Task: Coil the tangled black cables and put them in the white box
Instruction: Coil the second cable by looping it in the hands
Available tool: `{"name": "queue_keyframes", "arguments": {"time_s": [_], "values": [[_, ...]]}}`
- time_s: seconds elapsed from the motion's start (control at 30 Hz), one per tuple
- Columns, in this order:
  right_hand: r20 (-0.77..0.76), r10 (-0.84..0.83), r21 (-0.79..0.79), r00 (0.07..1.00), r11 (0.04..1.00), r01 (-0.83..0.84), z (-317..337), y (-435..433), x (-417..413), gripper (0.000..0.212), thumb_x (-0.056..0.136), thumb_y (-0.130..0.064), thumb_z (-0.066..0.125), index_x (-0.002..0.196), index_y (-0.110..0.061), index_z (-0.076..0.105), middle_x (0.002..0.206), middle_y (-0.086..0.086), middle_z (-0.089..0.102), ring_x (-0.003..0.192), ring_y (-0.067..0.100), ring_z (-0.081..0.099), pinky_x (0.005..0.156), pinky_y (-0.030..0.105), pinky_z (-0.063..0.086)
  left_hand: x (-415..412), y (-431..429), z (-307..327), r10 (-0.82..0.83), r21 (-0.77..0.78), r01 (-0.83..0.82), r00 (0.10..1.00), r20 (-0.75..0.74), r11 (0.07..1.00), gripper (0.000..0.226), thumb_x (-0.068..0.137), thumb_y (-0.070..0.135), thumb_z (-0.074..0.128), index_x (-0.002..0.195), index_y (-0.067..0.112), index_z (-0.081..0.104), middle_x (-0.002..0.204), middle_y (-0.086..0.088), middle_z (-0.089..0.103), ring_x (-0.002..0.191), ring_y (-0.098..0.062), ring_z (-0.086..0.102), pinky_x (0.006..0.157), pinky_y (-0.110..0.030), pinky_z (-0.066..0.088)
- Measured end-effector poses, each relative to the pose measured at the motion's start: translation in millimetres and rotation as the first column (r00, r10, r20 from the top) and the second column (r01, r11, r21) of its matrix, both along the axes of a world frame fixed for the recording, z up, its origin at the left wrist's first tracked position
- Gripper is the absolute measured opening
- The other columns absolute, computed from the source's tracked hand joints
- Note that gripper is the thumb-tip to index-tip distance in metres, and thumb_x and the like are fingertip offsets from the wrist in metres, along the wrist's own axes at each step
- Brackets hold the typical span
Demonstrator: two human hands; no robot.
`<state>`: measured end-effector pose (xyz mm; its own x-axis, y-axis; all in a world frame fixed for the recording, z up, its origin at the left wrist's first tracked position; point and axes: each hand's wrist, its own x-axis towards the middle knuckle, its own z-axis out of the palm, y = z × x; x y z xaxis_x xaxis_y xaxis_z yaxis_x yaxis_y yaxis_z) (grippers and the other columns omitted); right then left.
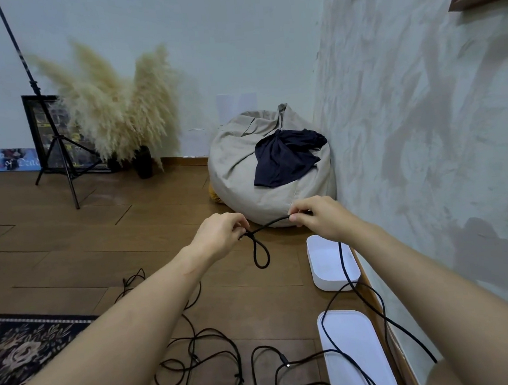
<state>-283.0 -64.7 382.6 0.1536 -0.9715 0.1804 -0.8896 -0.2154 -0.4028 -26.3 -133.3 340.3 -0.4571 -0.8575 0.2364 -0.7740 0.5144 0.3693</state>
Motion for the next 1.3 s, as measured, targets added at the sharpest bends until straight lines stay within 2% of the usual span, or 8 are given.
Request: {"name": "queue_keyframes", "arguments": {"time_s": [0.33,0.57,0.77,0.87,0.93,1.07,1.2,1.3], "values": [[-0.038,-0.019,0.003,0.999,1.000,0.019,1.7,0.8,-3.7,0.014,0.098,-0.036,0.063,0.104,-0.033,0.075,0.094,-0.014,0.072,0.092,0.009,0.064,0.085,0.034,0.052,-0.1,2.7,-3.5,0.087,-0.059,-0.084,0.995,0.046,0.995,0.018,0.104,0.019,0.044,0.105,0.026,0.061,0.097,0.005,0.071,0.086,-0.023,0.066,0.076,-0.041,0.057],[-0.077,-0.039,-0.008,0.996,0.999,0.038,2.5,2.2,-5.4,0.017,0.098,-0.037,0.064,0.108,-0.030,0.076,0.095,-0.010,0.073,0.090,0.011,0.065,0.084,0.036,0.054,2.4,4.5,-3.7,0.175,-0.036,-0.173,0.981,0.081,0.984,0.020,0.104,0.020,0.043,0.106,0.027,0.062,0.097,0.001,0.070,0.081,-0.025,0.065,0.071,-0.039,0.056],[-0.083,-0.071,0.006,0.994,0.997,0.072,2.4,3.6,-13.0,0.017,0.099,-0.035,0.062,0.109,-0.030,0.075,0.094,-0.009,0.071,0.091,0.013,0.064,0.081,0.034,0.053,15.9,3.9,-4.0,0.316,0.178,-0.301,0.947,-0.061,0.937,0.026,0.101,0.013,0.040,0.112,0.030,0.058,0.091,0.003,0.070,0.068,-0.019,0.073,0.071,-0.042,0.064],[-0.066,-0.081,-0.007,0.994,0.997,0.081,1.3,4.1,-13.7,0.018,0.101,-0.034,0.060,0.108,-0.028,0.074,0.092,-0.011,0.069,0.090,0.011,0.063,0.076,0.031,0.048,15.6,8.5,-2.2,0.319,0.220,-0.293,0.943,-0.095,0.931,0.034,0.099,0.004,0.038,0.120,0.027,0.052,0.106,0.004,0.065,0.066,-0.017,0.073,0.066,-0.040,0.064],[-0.062,-0.089,-0.019,0.994,0.996,0.088,1.4,3.9,-12.7,0.018,0.102,-0.034,0.057,0.109,-0.027,0.073,0.093,-0.011,0.068,0.090,0.012,0.062,0.077,0.032,0.048,14.4,11.4,-1.0,0.320,0.236,-0.286,0.940,-0.118,0.929,0.032,0.097,0.001,0.036,0.112,0.025,0.051,0.108,0.002,0.063,0.066,-0.019,0.073,0.062,-0.039,0.064],[-0.082,-0.106,0.032,0.991,0.994,0.109,1.6,3.3,-12.2,0.017,0.101,-0.033,0.056,0.111,-0.030,0.069,0.100,-0.010,0.067,0.098,0.015,0.062,0.085,0.036,0.050,9.1,12.2,1.7,0.336,0.320,-0.262,0.920,-0.203,0.910,0.035,0.096,-0.001,0.032,0.094,0.022,0.058,0.096,-0.006,0.069,0.069,-0.024,0.075,0.063,-0.043,0.064],[-0.159,-0.054,0.162,0.986,0.984,0.080,-0.5,5.0,-6.7,0.026,0.098,-0.029,0.058,0.121,-0.034,0.068,0.114,-0.008,0.070,0.110,0.016,0.063,0.100,0.041,0.049,-2.8,13.1,6.0,0.340,0.391,-0.218,0.899,-0.275,0.894,0.036,0.101,0.001,0.036,0.099,0.020,0.066,0.103,-0.001,0.067,0.071,-0.023,0.075,0.058,-0.033,0.061],[-0.152,-0.032,0.201,0.988,0.978,0.063,1.0,6.5,-0.2,0.028,0.098,-0.029,0.058,0.123,-0.035,0.068,0.117,-0.009,0.071,0.112,0.015,0.062,0.100,0.037,0.048,-10.5,16.2,7.4,0.325,0.414,-0.183,0.895,-0.305,0.892,0.037,0.101,0.004,0.037,0.101,0.022,0.069,0.092,-0.006,0.073,0.067,-0.022,0.076,0.065,-0.037,0.065]]}}
